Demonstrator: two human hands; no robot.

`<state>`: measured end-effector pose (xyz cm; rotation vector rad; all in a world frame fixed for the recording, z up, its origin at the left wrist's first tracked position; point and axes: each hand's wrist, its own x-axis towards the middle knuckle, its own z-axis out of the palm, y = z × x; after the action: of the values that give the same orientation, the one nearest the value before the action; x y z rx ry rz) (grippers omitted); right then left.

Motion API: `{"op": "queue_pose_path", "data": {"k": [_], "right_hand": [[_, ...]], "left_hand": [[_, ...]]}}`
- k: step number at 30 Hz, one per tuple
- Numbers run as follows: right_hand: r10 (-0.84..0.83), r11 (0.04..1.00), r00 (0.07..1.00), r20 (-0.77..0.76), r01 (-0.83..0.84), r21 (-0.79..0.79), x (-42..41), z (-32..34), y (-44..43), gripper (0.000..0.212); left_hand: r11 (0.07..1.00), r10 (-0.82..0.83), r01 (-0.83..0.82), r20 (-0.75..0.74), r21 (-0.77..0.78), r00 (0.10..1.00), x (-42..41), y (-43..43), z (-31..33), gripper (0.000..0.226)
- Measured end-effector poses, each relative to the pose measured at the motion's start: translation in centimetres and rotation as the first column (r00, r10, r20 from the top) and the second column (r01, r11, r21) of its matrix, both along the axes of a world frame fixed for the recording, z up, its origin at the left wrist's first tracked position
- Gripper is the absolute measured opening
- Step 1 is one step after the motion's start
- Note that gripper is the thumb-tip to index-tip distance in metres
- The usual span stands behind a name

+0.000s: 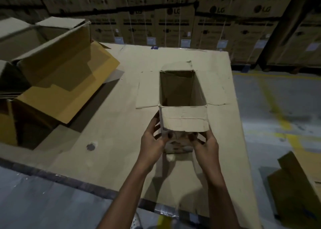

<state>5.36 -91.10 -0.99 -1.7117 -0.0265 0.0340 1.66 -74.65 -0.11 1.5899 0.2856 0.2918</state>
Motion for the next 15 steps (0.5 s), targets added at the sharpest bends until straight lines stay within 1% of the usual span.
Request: {"op": "queue_pose_path", "data": {"k": [5, 9, 12, 15], "right_hand": [[0.028, 0.999, 0.998, 0.058, -0.031, 0.042, -1.6, 1.6, 3.3, 0.073], [0.016, 0.998, 0.993, 0.116, -0.024, 0.065, -3.2, 2.6, 8.4, 0.067], [-0.014, 0.999, 0.983, 0.181, 0.006, 0.046, -4.8, 2.6, 13.3, 0.068], [-0.029, 0.998, 0.971, 0.238, 0.015, 0.059, -6.9, 2.8, 19.1, 0.069]], "left_hand": [[0.999, 0.017, -0.014, 0.086, -0.040, 0.996, -1.7, 4.0, 1.1, 0.077], [0.997, -0.048, 0.056, 0.137, -0.056, 0.989, -3.1, 9.2, 1.7, 0.070], [0.995, -0.076, 0.085, 0.147, -0.057, 0.986, -4.5, 14.5, 1.9, 0.073], [0.995, -0.083, 0.090, 0.137, -0.048, 0.987, -6.3, 20.4, 2.2, 0.077]]}}
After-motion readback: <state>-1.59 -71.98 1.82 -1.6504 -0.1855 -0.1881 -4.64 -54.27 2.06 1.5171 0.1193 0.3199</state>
